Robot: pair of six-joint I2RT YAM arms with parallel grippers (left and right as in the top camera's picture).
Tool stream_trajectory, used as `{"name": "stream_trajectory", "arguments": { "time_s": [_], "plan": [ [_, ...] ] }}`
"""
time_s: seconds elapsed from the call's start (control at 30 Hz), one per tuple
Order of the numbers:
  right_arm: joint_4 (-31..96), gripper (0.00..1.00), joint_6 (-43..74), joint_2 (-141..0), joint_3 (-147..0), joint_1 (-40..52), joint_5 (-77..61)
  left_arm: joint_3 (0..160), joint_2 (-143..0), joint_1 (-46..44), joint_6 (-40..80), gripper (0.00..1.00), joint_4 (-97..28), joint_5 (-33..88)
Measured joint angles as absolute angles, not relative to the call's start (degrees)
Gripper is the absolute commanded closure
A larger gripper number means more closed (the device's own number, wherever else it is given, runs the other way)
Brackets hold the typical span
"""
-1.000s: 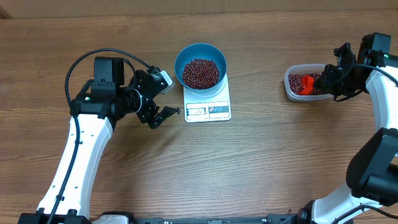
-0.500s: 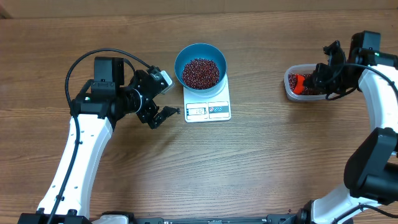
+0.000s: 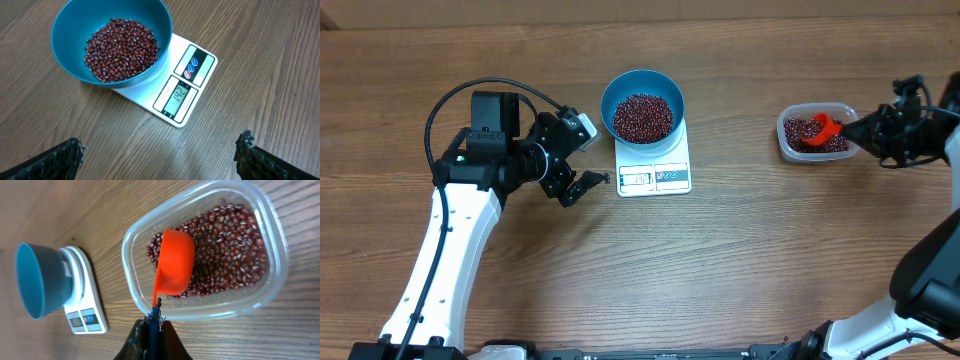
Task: Scoop item into bowl and weigh 150g on scale
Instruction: 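Dip the red scoop into the bean tub and lift a small scoop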
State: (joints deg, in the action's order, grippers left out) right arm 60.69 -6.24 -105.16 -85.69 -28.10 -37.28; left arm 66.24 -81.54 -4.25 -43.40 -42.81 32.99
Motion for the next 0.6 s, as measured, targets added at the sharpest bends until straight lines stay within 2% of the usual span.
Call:
{"name": "stream_trajectory", "arguments": {
  "time_s": [0.6],
  "plan": [
    [66.0,0.96,-12.8,-105.2,-85.7,-33.4,-53.6,66.2,-81.5,-4.3,-43.4,0.00,-42.8,33.0]
  ]
}}
